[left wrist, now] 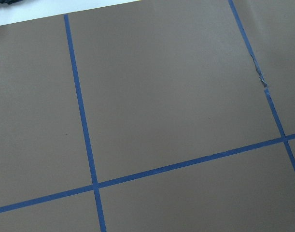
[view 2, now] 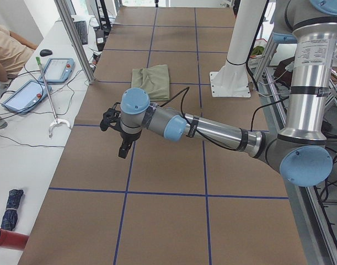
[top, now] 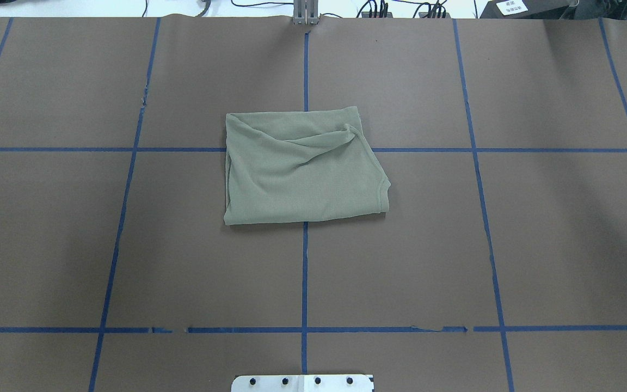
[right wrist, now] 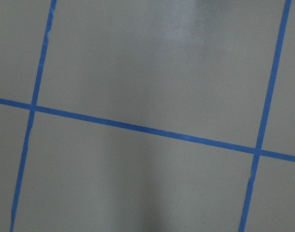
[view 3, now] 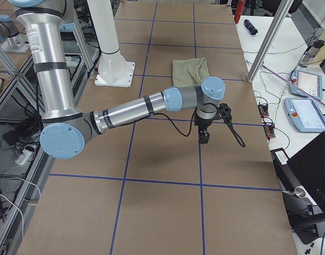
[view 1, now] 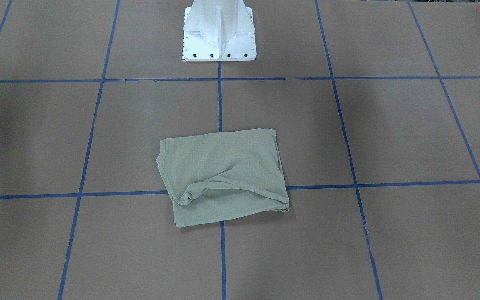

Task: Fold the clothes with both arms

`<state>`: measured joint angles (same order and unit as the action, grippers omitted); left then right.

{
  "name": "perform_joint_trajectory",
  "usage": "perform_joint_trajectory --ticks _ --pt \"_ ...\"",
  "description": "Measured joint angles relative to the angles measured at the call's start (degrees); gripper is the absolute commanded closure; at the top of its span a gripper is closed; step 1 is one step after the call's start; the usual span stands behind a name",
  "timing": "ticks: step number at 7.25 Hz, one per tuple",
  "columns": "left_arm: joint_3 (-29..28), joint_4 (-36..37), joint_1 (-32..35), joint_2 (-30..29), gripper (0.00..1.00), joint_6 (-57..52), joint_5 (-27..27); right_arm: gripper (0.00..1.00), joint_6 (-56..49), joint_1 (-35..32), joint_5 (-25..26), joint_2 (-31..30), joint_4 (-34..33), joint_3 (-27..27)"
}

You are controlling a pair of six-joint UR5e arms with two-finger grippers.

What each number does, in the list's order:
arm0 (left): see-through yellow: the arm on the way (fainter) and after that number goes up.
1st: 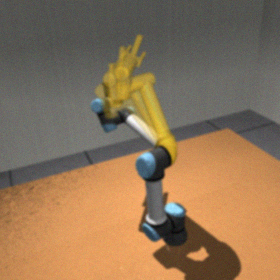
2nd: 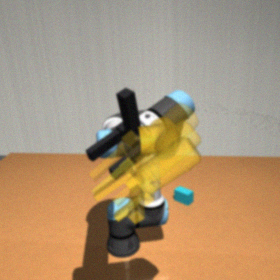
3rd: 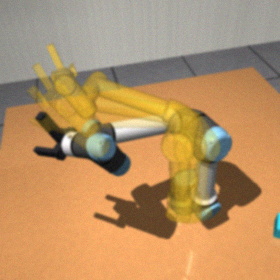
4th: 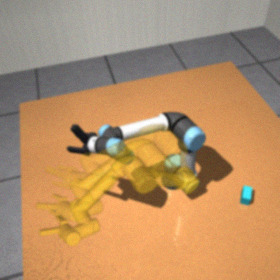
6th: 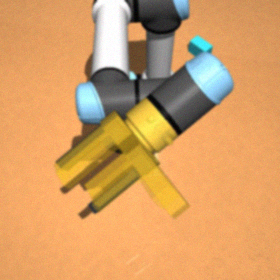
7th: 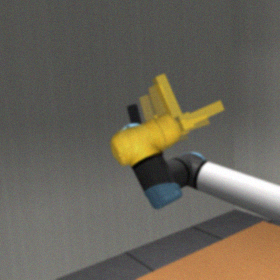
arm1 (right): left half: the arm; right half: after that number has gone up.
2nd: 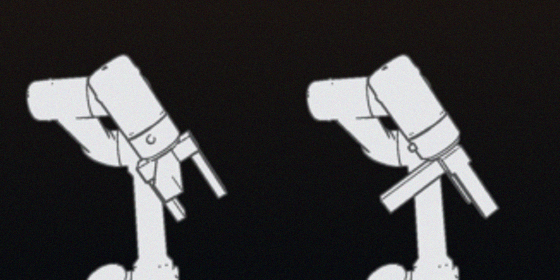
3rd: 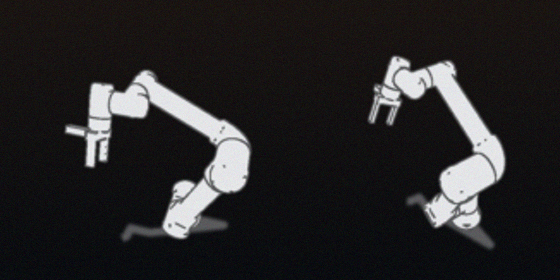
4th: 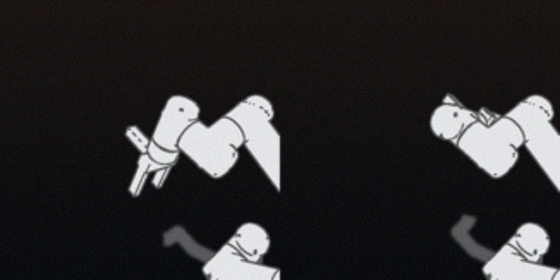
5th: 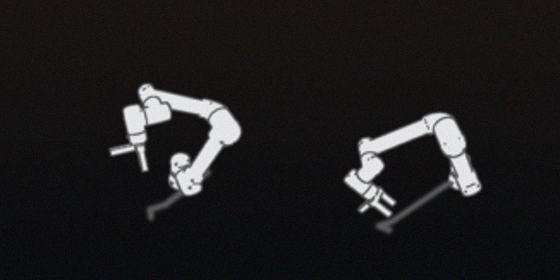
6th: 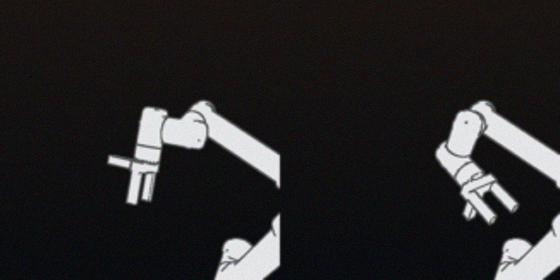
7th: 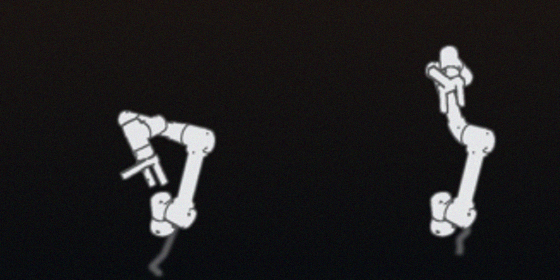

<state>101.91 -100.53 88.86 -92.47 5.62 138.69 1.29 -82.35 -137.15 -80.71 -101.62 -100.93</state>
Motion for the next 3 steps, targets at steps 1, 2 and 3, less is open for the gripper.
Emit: perform_joint_trajectory --ticks 1,2,3 --pt "0.4 0.0 0.0 0.2 0.0 0.0 0.0 0.0 -0.1 0.0 0.0 -0.1 0.0 0.0" --pt "1.1 0.0 0.0 0.7 0.0 0.0 0.1 0.0 -0.1 0.0 0.0 -0.1 0.0 0.0" --pt "1.7 0.1 0.0 1.1 0.0 0.1 0.1 0.0 -0.1 0.0 0.0 -0.1 0.1 0.0"
